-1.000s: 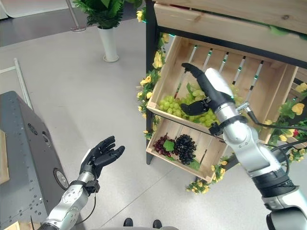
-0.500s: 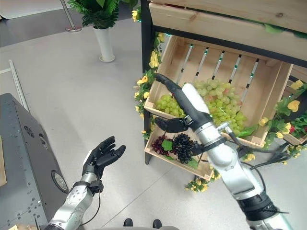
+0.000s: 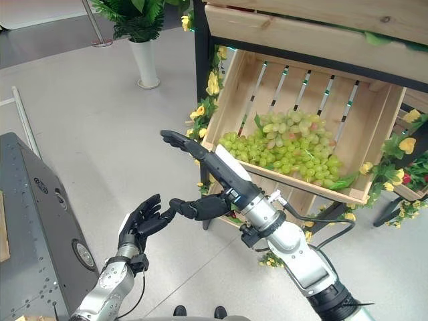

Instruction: Pick up the fruits from the basket on one side to the basket on the other side

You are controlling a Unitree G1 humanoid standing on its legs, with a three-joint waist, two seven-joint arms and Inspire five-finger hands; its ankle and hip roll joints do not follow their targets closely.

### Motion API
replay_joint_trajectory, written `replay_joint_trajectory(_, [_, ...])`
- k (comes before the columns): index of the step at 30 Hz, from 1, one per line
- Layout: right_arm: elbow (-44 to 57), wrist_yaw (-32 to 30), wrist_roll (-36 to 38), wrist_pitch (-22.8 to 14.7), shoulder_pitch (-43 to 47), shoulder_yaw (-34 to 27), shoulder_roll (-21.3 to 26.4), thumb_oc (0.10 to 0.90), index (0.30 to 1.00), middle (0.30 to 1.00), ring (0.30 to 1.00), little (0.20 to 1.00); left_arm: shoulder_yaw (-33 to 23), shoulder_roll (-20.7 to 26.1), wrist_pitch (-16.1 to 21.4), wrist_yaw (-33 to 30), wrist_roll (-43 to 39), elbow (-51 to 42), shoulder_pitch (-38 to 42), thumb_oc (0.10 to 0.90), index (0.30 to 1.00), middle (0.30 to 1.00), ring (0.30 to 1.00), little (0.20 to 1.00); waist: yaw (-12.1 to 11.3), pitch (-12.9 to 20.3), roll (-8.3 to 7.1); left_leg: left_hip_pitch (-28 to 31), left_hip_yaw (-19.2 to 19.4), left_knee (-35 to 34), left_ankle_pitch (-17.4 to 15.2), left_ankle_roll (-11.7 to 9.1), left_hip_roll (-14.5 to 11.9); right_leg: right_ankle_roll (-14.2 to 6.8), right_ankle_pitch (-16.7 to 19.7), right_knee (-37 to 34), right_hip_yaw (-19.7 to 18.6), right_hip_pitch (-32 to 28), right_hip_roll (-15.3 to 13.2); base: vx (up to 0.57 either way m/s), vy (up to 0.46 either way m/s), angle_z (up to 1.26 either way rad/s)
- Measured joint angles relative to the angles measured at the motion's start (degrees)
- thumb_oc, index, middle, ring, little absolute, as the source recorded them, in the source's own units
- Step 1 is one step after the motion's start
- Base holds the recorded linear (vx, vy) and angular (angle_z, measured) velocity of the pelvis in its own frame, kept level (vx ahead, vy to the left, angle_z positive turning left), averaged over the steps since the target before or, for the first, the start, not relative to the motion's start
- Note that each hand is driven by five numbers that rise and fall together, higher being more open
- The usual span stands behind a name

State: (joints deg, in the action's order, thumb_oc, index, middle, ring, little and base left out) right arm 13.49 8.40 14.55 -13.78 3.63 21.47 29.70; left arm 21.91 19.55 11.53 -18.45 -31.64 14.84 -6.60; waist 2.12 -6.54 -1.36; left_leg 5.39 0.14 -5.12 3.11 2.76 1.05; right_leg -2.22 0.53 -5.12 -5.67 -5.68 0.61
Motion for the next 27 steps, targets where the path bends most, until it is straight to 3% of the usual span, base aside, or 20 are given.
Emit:
replay_joint_trajectory(4, [-9.73, 2.21, -0.10, 4.84, -3.25, 3.24, -0.35, 0.800, 0.900, 0.900, 0.900, 0.900, -0.17, -0.68, 0.81, -0.51, 0.61, 5.72, -0.36, 0.800, 0.900, 0.900, 0.900, 0.900, -0.01, 0.08, 0.10, -0.08, -0.04, 0.00, 0.02, -0.02, -0.07, 0.01, -0.01, -0.01, 0.07, 0.00, 0.01, -0.01, -0.140, 0.00])
replay_joint_trajectory(12, [-30.09, 5.10, -0.09, 9.82, -6.45, 7.43, -3.36, 0.800, 0.900, 0.900, 0.900, 0.900, -1.32, -4.27, 1.27, -0.45, 2.17, 22.14, -0.96, 0.800, 0.900, 0.900, 0.900, 0.900, -0.27, 0.33, -0.22, -0.65, -1.80, 0.37, 0.47, -0.78, -0.41, 0.42, -0.27, 0.01, 2.93, -0.34, 0.50, -0.02, -0.241, 0.12])
replay_joint_trajectory(16, [-39.47, 5.70, -0.69, 11.12, -6.85, 9.27, -5.57, 0.800, 0.900, 0.900, 0.900, 0.900, -2.03, -5.80, 1.06, -0.13, 2.91, 27.66, -1.10, 0.800, 0.900, 0.900, 0.900, 0.900, -1.81, 0.32, -0.26, -2.34, -4.92, 0.51, 1.72, -2.47, -0.90, 1.33, -0.40, -0.02, 6.50, -0.20, 1.00, -0.16, -0.145, 0.53])
replay_joint_trajectory(18, [-46.29, 5.66, -0.82, 11.13, -6.44, 9.20, -8.20, 0.800, 0.900, 0.900, 0.900, 0.900, -2.15, -6.48, 1.30, 0.31, 3.35, 28.78, -1.41, 0.800, 0.900, 0.900, 0.900, 0.900, -3.71, 0.00, 0.31, -4.88, -4.88, 0.68, 2.53, -4.41, -1.38, 2.10, -0.20, 0.19, 9.24, 0.79, 1.74, -0.23, -0.056, 0.62])
replay_joint_trajectory(19, [-48.56, 5.65, -0.84, 11.15, -6.18, 9.15, -8.81, 0.800, 0.900, 0.900, 0.900, 0.900, -2.12, -6.47, 1.38, 0.69, 4.20, 30.13, -0.76, 0.800, 0.900, 0.900, 0.900, 0.900, -3.42, -0.07, 0.47, -6.19, -4.24, 1.14, 2.76, -5.75, -1.63, 2.73, -0.14, 0.04, 10.87, 0.92, 1.59, -0.14, -0.006, 1.01])
replay_joint_trajectory(20, [-50.99, 5.45, -1.03, 12.33, -6.14, 9.11, -9.49, 0.800, 0.900, 0.900, 0.900, 0.900, -2.07, -6.93, 1.26, 1.48, 5.20, 32.53, 0.75, 0.800, 0.900, 0.900, 0.900, 0.900, -3.32, -0.35, -0.04, -8.04, -0.26, 3.34, 0.03, -5.50, -1.86, 3.83, -0.15, -0.25, 13.94, 2.39, 0.10, -0.15, 0.011, 1.10])
replay_joint_trajectory(21, [-52.68, 5.43, -2.19, 13.06, -6.07, 9.09, -10.17, 0.800, 0.900, 0.900, 0.900, 0.900, -2.06, -7.14, 1.25, 1.90, 6.23, 33.54, 0.98, 0.800, 0.900, 0.900, 0.900, 0.900, -3.61, -0.73, -2.03, -9.82, 4.39, 9.89, -0.88, -4.23, -0.16, 3.58, 0.18, -0.17, 15.46, 3.10, -2.60, -0.15, 0.011, 0.94])
replay_joint_trajectory(23, [-54.73, 5.42, -3.26, 13.17, -6.30, 8.44, -10.32, 0.800, 0.900, 0.900, 0.900, 0.900, -1.96, -7.80, 1.24, 2.88, 8.35, 35.76, 1.38, 0.800, 0.900, 0.900, 0.900, 0.900, -2.61, -0.96, -2.81, -9.45, 7.97, 18.02, -3.28, -3.23, 0.77, 3.24, 0.31, 0.07, 17.65, 2.98, -4.75, -0.14, 0.029, 0.72])
replay_joint_trajectory(24, [-56.93, 5.01, -2.83, 13.29, -6.21, 7.54, -11.02, 0.800, 0.900, 0.900, 0.900, 0.900, -1.93, -8.22, 1.31, 3.45, 9.73, 37.45, 2.14, 0.800, 0.900, 0.900, 0.900, 0.900, -2.03, -0.77, -2.12, -6.85, 8.99, 18.70, -5.69, -3.72, 0.50, 2.44, 0.74, 0.10, 19.72, 2.76, -5.02, -0.13, 0.040, 0.83])
replay_joint_trajectory(27, [-61.66, 2.84, -2.44, 13.74, -6.87, 3.52, -12.05, 0.800, 0.900, 0.900, 0.900, 0.900, -1.58, -9.55, 0.69, 4.19, 12.02, 41.60, 4.31, 0.800, 0.900, 0.900, 0.900, 0.900, 0.01, -0.40, -0.10, -2.00, 9.80, 10.98, -6.58, -3.29, 0.23, 1.43, 0.52, 0.26, 22.65, 2.50, -4.23, -0.08, 0.049, 0.78])
